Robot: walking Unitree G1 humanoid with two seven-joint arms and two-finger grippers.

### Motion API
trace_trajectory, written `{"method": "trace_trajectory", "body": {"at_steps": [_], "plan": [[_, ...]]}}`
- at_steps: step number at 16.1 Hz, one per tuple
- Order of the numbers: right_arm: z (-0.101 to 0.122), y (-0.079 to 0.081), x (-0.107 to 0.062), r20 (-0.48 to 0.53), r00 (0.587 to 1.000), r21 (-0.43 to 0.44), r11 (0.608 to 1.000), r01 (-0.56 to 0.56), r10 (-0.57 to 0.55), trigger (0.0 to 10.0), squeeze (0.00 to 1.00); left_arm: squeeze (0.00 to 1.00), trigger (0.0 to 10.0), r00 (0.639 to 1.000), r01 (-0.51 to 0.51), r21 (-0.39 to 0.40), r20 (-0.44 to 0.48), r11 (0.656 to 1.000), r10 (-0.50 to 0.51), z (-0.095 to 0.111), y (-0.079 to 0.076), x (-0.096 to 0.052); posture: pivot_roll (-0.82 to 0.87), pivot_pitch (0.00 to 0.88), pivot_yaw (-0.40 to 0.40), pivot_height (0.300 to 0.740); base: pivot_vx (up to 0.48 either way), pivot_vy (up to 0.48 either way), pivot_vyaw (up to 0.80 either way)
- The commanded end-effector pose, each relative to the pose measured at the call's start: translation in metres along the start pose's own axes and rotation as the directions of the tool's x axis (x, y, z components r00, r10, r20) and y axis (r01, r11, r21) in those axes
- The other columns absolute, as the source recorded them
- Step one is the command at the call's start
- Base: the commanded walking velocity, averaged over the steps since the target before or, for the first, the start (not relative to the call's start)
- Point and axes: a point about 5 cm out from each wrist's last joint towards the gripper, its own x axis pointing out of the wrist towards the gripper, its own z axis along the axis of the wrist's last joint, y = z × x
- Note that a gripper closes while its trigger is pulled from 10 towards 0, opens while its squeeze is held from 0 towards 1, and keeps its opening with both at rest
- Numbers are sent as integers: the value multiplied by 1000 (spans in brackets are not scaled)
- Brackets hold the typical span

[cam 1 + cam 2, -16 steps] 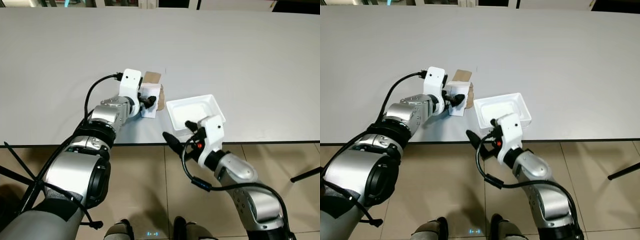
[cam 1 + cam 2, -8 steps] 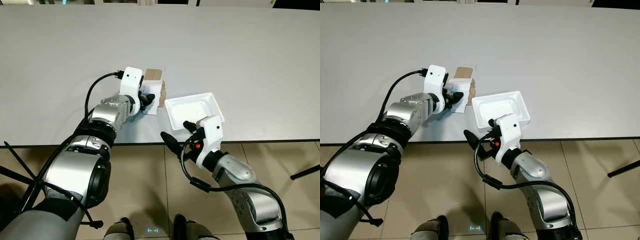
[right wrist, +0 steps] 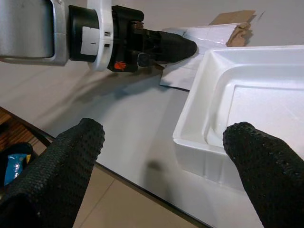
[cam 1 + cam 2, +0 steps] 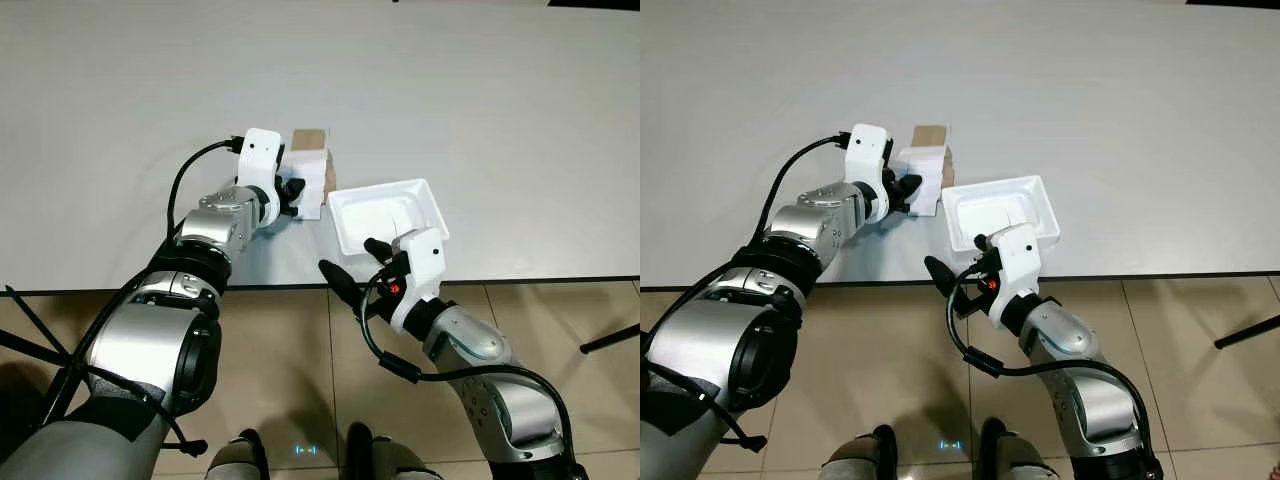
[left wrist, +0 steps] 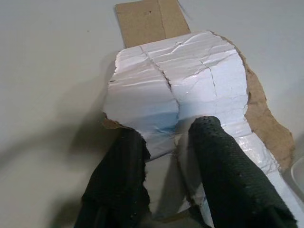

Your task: Picking trash to rubbish bin

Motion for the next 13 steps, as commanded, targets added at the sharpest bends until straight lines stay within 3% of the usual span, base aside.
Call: {"method": "trace_trajectory", "body": {"at_steps": [1, 5, 6, 7, 8, 10, 13], "plan": [[-9, 1, -1, -41, 999, 28, 1000, 2, -1, 10000, 0, 0, 0, 998, 11, -30, -55, 999, -12, -18, -2, 1, -98, 271, -23, 740, 0, 0, 0], [-9, 2, 1, -38, 999, 31, 1000, 0, 1, 10000, 0, 0, 0, 1000, 19, -54, -3, 998, -19, -16, -1, 0, -94, 271, -23, 740, 0, 0, 0], [-9, 1, 1, -37, 999, 30, 1000, 1, 0, 10000, 0, 0, 706, 998, 30, -76, 66, 997, -25, -8, -2, -1, -92, 269, -24, 740, 0, 0, 0], [-8, 1, 2, -37, 999, 29, 1000, 1, 0, 10000, 0, 0, 6627, 993, 37, -87, 112, 996, -27, -3, -3, -1, -92, 267, -25, 740, 0, 0, 0], [-8, 0, 2, -36, 999, 27, 1000, 1, 0, 10000, 0, 0, 10000, 986, 43, -98, 164, 994, -27, 2, -3, -2, -92, 266, -26, 740, 0, 0, 0], [-7, -1, 4, -32, 999, 23, 1000, 4, -3, 10000, 0, 0, 10000, 967, 18, -100, 255, 995, 8, 12, 0, -5, -89, 257, -28, 740, 0, 0, 0], [-5, -4, 8, -24, 1000, 14, 1000, 4, -4, 10000, 0, 0, 10000, 878, -84, -58, 469, 995, 102, 38, 3, -19, -79, 236, -36, 740, 0, 0, 0]]}}
